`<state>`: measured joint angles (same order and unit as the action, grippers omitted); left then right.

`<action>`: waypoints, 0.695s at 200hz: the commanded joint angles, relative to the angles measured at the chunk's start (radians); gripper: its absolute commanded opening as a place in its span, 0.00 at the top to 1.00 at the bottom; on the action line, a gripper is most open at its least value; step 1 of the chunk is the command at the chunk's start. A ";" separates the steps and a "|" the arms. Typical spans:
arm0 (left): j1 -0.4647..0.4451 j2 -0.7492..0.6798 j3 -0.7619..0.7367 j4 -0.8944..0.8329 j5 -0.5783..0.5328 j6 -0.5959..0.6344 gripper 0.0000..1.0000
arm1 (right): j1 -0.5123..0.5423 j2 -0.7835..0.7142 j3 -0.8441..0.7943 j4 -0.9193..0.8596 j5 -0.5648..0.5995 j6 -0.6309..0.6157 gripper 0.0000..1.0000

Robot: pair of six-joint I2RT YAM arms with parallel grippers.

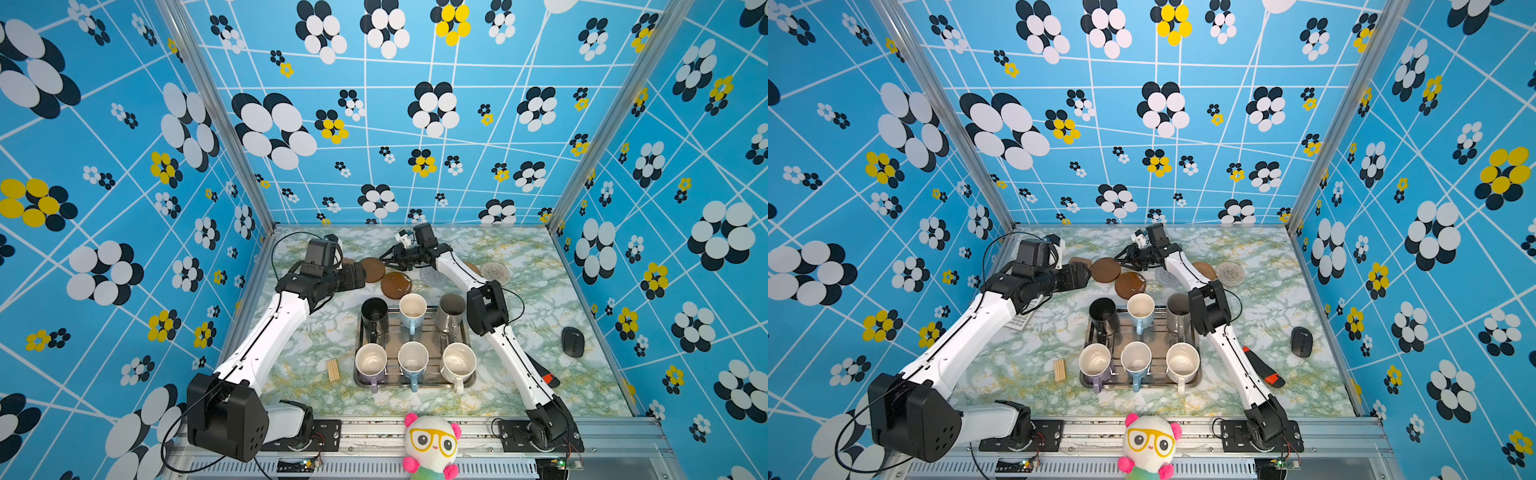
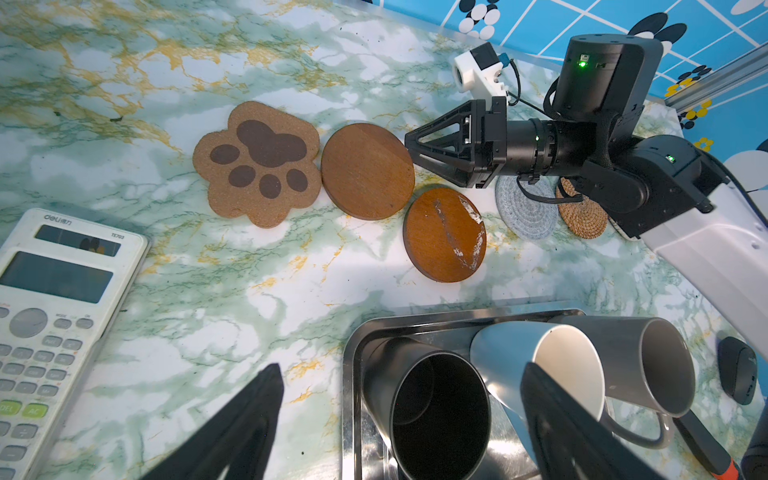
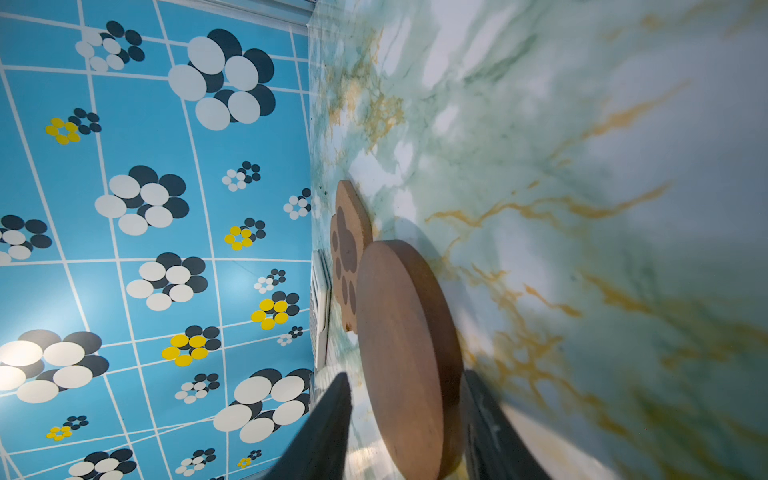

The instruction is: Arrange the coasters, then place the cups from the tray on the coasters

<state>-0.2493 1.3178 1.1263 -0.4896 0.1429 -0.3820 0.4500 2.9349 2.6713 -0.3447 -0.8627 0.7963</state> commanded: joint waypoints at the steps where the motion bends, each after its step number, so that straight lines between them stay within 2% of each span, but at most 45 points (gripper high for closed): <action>1: -0.004 0.015 0.017 0.016 0.019 -0.004 0.10 | -0.034 -0.061 0.012 -0.072 0.013 -0.011 0.54; 42: -0.008 0.147 0.134 -0.020 0.048 0.034 0.10 | -0.086 -0.186 0.012 -0.104 0.021 -0.050 0.54; 55: -0.010 0.209 0.195 -0.056 0.052 0.058 0.11 | -0.095 -0.228 0.012 -0.157 0.032 -0.095 0.54; 81: -0.016 0.337 0.322 -0.127 0.060 0.105 0.11 | -0.103 -0.302 0.007 -0.345 0.096 -0.259 0.53; 108: -0.021 0.482 0.452 -0.185 0.068 0.137 0.12 | -0.106 -0.394 -0.036 -0.601 0.321 -0.477 0.56; 124: -0.026 0.566 0.536 -0.229 0.073 0.158 0.13 | -0.107 -0.458 -0.124 -0.649 0.427 -0.543 0.58; 139: -0.029 0.637 0.612 -0.260 0.080 0.172 0.14 | -0.107 -0.513 -0.212 -0.662 0.474 -0.581 0.58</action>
<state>-0.2691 1.8626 1.6321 -0.6464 0.1993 -0.2649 0.3393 2.4851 2.5759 -0.8368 -0.5678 0.3790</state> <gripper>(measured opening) 0.864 0.423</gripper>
